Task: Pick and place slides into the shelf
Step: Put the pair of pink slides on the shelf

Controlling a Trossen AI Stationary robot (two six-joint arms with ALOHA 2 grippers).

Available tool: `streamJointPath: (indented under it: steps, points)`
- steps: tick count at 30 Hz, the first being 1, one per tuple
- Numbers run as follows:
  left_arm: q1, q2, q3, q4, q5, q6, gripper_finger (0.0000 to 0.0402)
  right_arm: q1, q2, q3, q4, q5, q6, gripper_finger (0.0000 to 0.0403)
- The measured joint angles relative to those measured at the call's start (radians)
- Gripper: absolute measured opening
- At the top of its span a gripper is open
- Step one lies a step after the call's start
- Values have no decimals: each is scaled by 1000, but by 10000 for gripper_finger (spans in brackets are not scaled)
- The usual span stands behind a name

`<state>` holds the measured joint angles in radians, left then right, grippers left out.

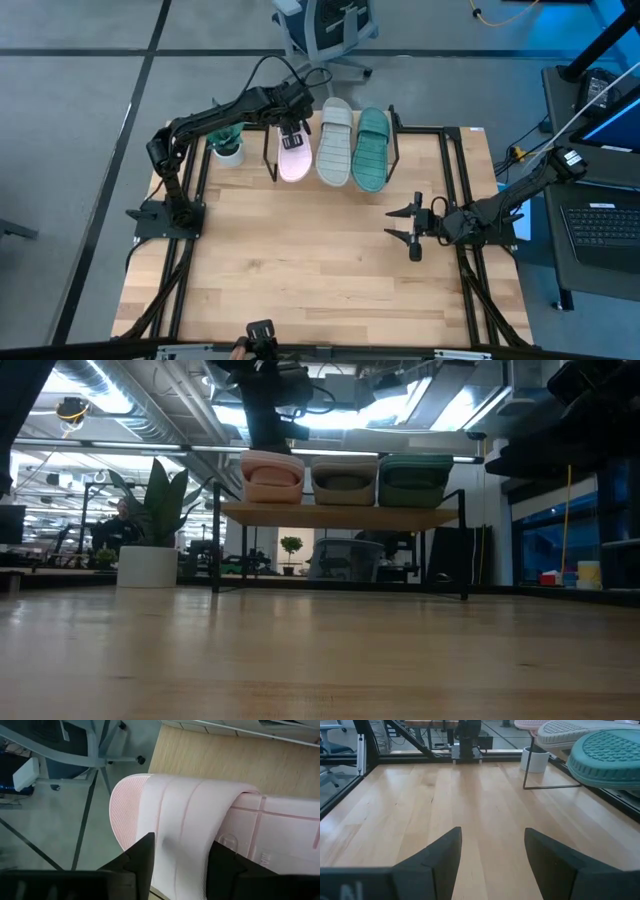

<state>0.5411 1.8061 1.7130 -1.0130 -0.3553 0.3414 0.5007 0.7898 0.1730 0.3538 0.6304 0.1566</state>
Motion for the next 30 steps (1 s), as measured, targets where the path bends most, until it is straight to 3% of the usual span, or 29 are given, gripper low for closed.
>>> streamJointPath:
  steps: [14,30]
  points:
    - [-28,-15,55,-25,70,10,134,0,0,0,0,0,0,218]
    - [-34,-17,57,-74,40,35,134,0,0,0,1,-4,0,218]
